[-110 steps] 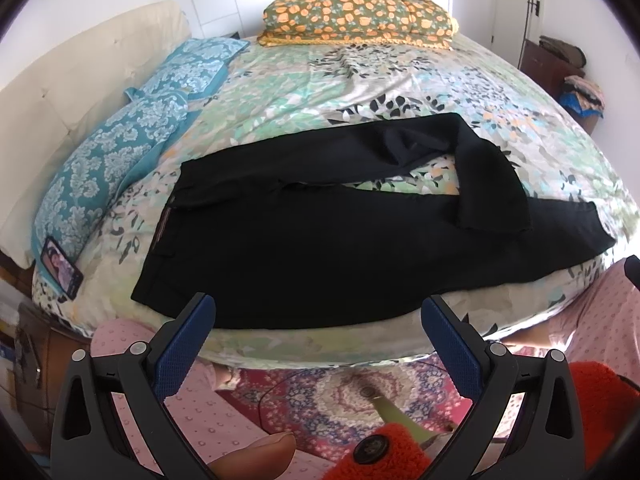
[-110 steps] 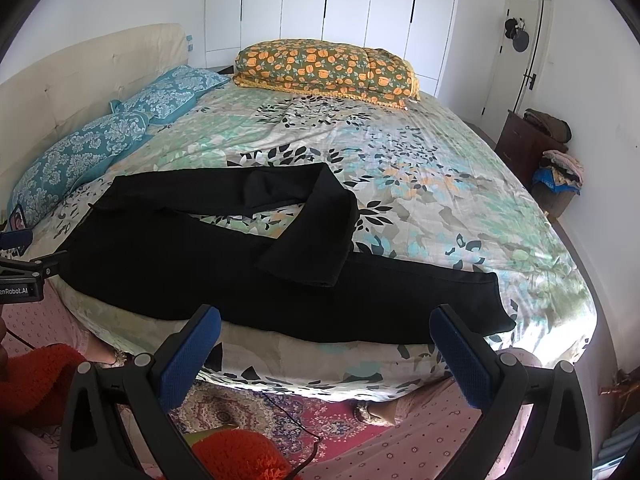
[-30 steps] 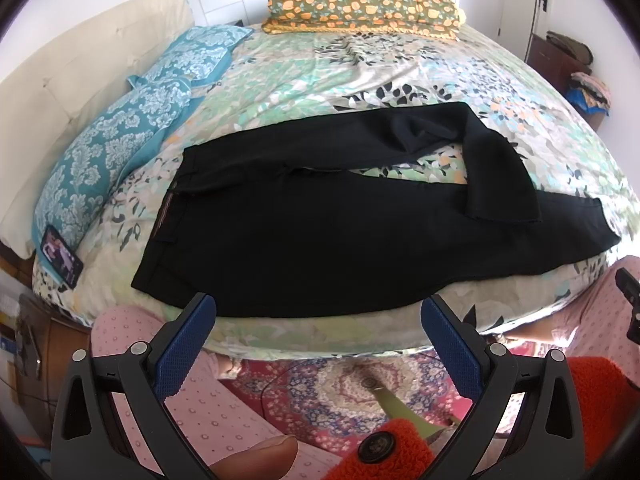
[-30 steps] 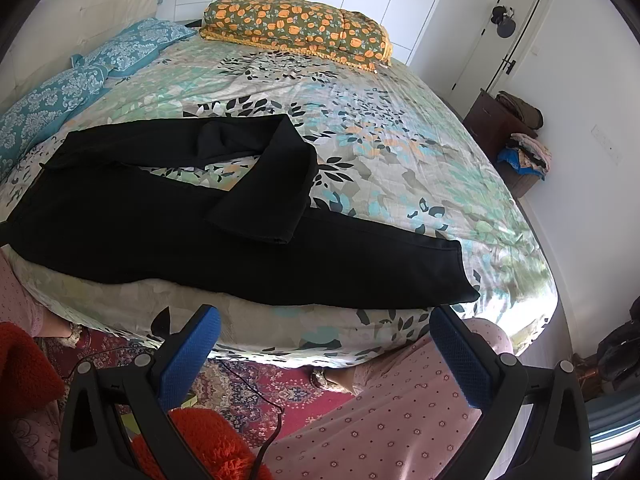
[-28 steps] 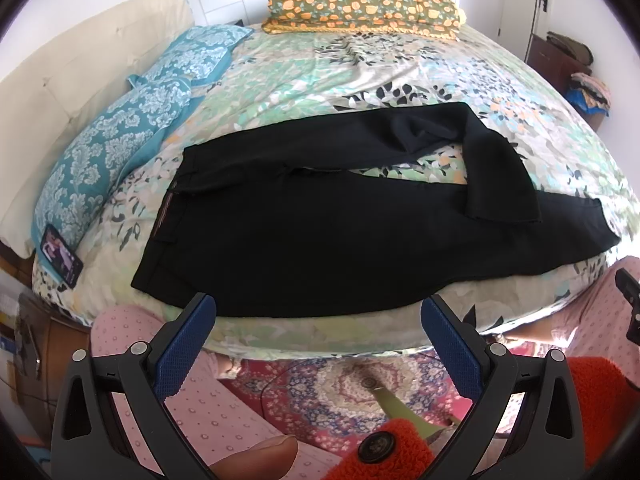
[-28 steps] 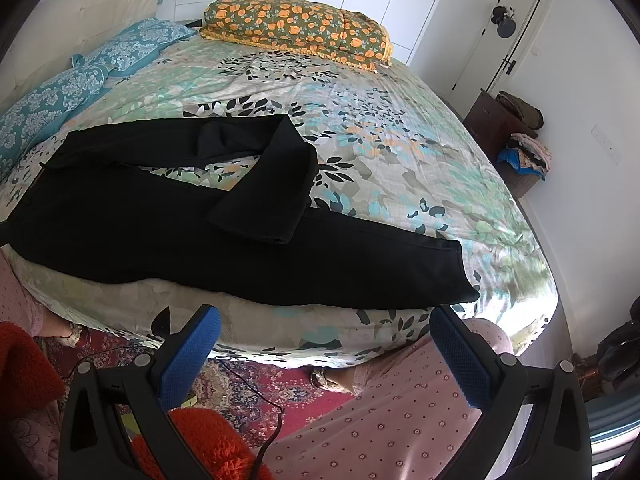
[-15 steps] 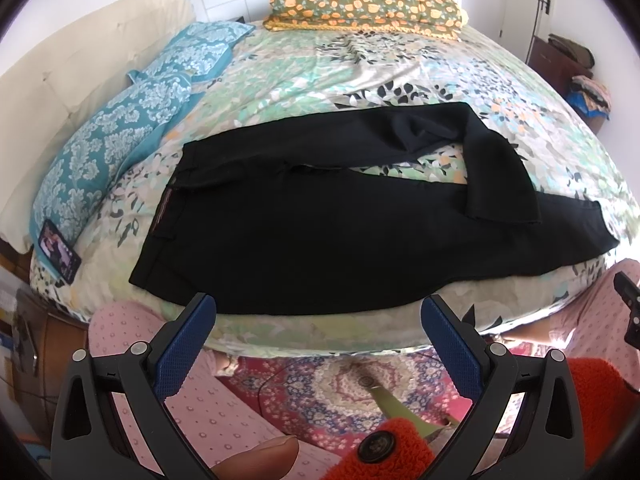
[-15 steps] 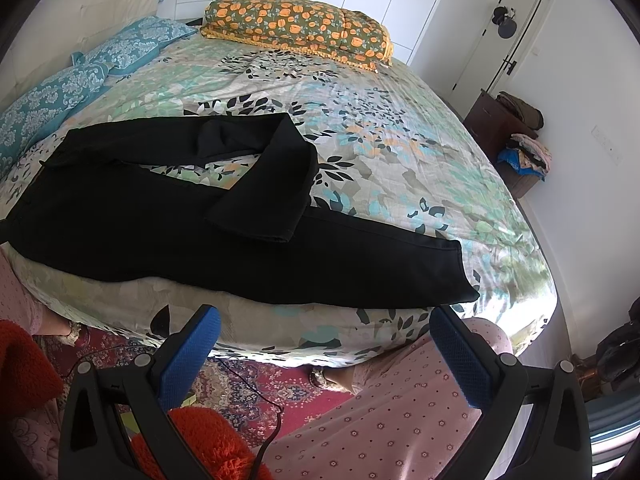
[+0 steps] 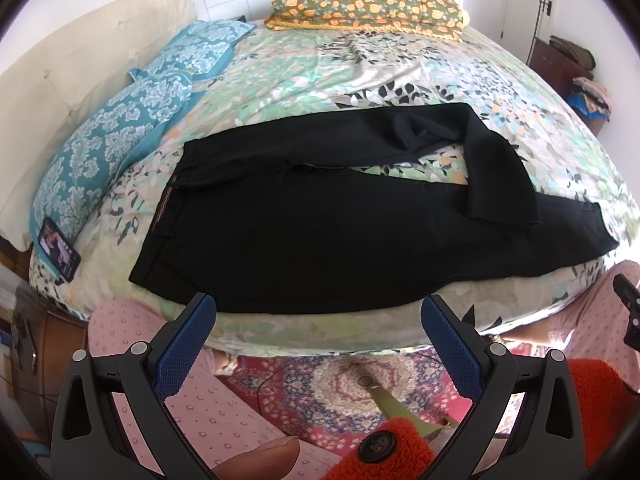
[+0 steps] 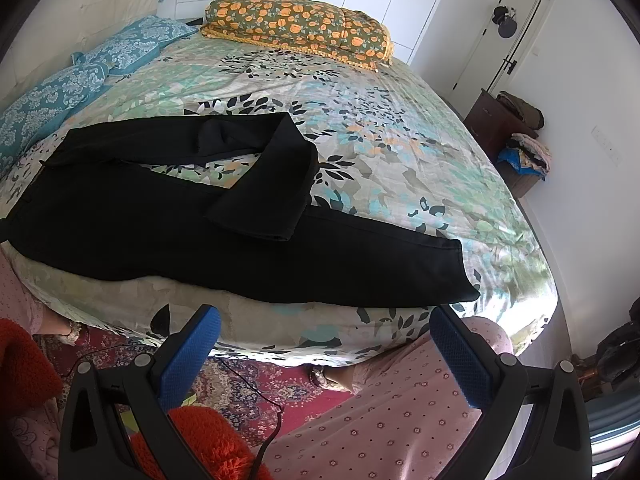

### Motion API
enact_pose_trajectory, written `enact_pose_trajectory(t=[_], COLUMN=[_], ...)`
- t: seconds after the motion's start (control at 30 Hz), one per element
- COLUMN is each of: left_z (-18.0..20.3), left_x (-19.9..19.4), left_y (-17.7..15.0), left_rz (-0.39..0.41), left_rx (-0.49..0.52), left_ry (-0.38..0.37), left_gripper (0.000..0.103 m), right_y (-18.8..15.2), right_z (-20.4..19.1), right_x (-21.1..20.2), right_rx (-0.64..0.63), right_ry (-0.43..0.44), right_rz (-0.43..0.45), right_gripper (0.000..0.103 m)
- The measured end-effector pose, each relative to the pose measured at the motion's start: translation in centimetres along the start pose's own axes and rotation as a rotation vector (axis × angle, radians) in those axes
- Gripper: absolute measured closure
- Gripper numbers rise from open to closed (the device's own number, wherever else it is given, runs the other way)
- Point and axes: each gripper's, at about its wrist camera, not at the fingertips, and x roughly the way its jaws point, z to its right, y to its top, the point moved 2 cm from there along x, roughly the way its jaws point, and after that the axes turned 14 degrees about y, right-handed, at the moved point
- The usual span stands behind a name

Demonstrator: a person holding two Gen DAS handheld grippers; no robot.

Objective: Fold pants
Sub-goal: 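Reach the right tool to the bent trouser leg and grasp its hem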

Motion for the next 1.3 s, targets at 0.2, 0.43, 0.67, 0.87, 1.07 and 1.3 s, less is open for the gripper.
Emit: enact_pose_trajectory(t=[0.2, 0.43, 0.67, 0.87, 1.07, 1.3], left_z=[-0.1, 0.1, -0.9, -1.7, -1.1, 0.4], left_x=[0.1, 0.3, 0.6, 2.1, 3.0, 3.8], left_y=[-0.1, 0.0, 0.2, 0.4, 0.9, 1.5], left_rz=[-0.005, -0.015, -0.029, -0.083, -0.1, -0.122], left_rx=[-0.004, 0.006, -0.035, -0.08, -0.059, -0.018], left_ry=[-0.002, -0.01, 0.011, 0.015, 0.011, -0.006], left_gripper=[0.0, 0.0, 0.0, 0.001, 0.001, 0.001], right_y=[1.1, 1.7, 2.6, 3.1, 8.7, 18.1], right_z=[-0.4, -4.3, -8.4, -7.4, -2.0, 14.0], right_x=[-2.0, 6.4, 15.9, 22.7, 21.3, 15.8], right_rx=[-0.094, -0.583, -0.85, -0.889, -0.474, 0.117], right_ry=[0.116, 0.187, 0.231, 0.282, 0.428, 0.473], right_rz=[0.164, 0.065, -0.056, -0.206, -0.186, 0.041], right_gripper=[0.0, 0.005, 0.03, 0.039, 0.092, 0.093])
